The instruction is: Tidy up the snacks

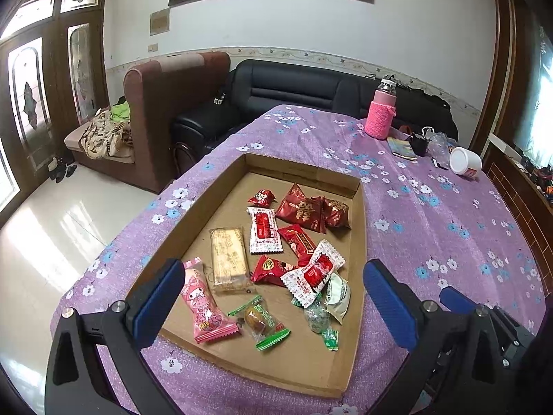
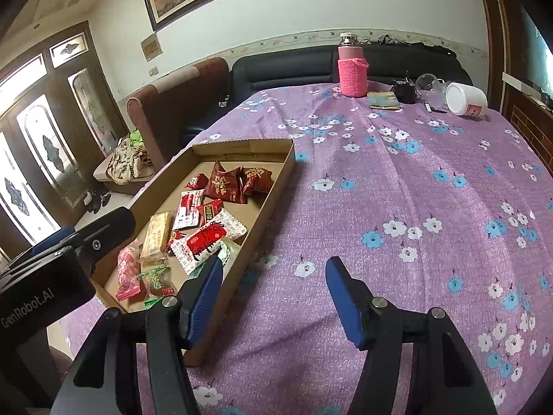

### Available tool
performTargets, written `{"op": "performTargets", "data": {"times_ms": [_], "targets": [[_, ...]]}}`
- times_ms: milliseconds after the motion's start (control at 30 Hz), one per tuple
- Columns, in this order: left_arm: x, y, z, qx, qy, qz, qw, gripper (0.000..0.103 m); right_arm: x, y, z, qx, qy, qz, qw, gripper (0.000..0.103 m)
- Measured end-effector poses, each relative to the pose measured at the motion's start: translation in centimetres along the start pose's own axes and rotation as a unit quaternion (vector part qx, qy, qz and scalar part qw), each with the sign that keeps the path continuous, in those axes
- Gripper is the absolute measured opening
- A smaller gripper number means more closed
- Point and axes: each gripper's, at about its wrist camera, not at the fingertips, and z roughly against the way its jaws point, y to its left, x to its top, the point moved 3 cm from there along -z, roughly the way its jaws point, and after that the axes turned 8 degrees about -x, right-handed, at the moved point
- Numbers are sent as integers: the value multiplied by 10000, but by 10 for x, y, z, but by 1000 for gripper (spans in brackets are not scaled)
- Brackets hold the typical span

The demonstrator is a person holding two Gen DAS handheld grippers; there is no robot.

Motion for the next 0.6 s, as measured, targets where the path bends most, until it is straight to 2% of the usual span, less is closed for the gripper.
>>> {"op": "performTargets", "data": {"times_ms": [333, 600], "targets": [[-3, 1, 1, -24, 28, 28, 10000, 103, -2, 2, 4, -2, -30, 30, 10000, 67], [-2, 1, 13, 16, -186, 91, 9998, 103, -6, 4, 8, 9, -71, 49, 10000, 67]]}}
